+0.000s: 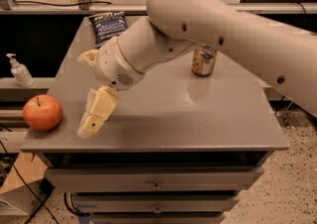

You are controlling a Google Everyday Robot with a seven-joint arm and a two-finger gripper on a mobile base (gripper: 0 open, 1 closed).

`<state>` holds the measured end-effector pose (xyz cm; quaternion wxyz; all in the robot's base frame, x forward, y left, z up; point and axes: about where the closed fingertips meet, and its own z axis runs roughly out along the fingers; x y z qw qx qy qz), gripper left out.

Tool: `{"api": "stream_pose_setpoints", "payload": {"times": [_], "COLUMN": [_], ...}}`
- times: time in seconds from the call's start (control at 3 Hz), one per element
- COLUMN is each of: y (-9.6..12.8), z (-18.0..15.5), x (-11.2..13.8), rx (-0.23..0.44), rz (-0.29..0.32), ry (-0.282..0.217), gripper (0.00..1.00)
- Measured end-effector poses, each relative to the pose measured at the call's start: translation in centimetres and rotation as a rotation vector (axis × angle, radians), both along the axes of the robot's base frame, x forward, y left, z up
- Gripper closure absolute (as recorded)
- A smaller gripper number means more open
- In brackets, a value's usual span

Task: Pick apple

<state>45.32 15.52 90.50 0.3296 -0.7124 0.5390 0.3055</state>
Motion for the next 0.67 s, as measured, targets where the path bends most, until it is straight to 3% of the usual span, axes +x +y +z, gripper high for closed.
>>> {"api": "stream_pose_setpoints", "payload": {"times": [0.67], "y": [8.0], "z": [-1.7], "x": [0.2], "rx": [0.182], "rz": [0.151], "ry": [0.030], "gripper": [0.00]}}
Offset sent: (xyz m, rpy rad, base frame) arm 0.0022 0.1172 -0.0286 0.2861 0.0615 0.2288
